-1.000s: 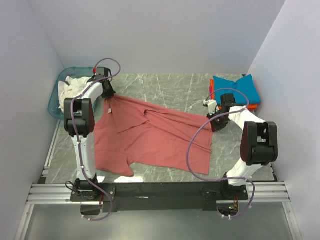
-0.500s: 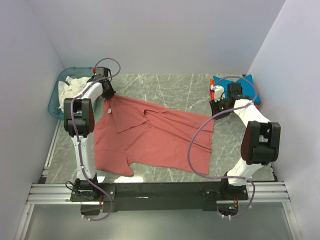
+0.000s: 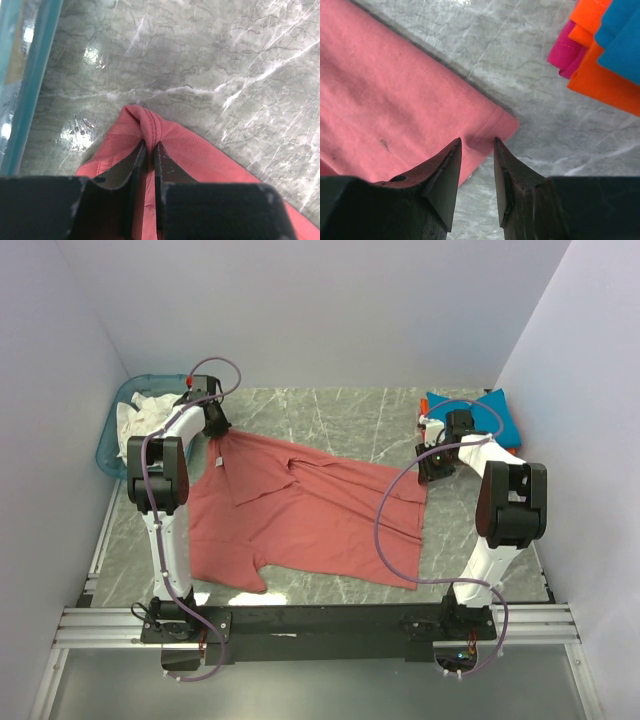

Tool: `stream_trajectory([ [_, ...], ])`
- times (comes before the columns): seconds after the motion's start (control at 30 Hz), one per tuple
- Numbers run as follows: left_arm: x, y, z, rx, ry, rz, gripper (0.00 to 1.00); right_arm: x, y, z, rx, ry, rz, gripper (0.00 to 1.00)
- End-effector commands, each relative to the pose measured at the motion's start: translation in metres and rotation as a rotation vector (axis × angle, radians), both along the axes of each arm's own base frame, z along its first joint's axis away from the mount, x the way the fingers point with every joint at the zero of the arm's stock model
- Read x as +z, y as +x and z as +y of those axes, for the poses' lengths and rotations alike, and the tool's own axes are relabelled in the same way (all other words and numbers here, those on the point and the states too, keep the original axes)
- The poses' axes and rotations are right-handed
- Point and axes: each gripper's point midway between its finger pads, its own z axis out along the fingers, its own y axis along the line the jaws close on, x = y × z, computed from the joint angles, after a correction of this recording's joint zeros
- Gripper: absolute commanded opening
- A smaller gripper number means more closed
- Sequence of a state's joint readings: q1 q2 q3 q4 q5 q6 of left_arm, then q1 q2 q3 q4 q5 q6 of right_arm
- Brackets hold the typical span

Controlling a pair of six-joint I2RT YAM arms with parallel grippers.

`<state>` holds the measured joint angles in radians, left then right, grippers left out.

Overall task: Fold and stack the t-shirts
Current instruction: Fold the tshirt

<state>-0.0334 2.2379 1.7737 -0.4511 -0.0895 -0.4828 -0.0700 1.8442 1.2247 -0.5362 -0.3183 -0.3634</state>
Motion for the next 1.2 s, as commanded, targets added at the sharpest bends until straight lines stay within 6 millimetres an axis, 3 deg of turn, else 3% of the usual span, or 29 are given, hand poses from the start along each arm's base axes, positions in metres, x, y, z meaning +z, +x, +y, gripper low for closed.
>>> stream_trajectory([
  [0.0, 0.023, 0.011, -0.001, -0.017, -0.007, -0.075, 0.14, 0.012, 0.012, -0.005, -0.029, -0.016, -0.051, 0.40],
  [0.47, 0.028, 0.012, -0.003, -0.027, -0.015, -0.087, 0.14, 0.006, 0.012, -0.010, -0.062, -0.034, -0.041, 0.40],
  [0.97, 0.031, 0.013, -0.003, -0.030, -0.018, -0.093, 0.15, -0.002, 0.013, 0.002, -0.050, 0.037, 0.006, 0.38],
  [1.1, 0.031, 0.013, -0.004, -0.031, -0.020, -0.093, 0.15, 0.001, 0.015, 0.000, -0.058, 0.032, -0.009, 0.33],
  [1.17, 0.030, 0.012, -0.004, -0.031, -0.020, -0.090, 0.15, 0.001, 0.017, 0.000, -0.059, 0.033, -0.012, 0.22],
])
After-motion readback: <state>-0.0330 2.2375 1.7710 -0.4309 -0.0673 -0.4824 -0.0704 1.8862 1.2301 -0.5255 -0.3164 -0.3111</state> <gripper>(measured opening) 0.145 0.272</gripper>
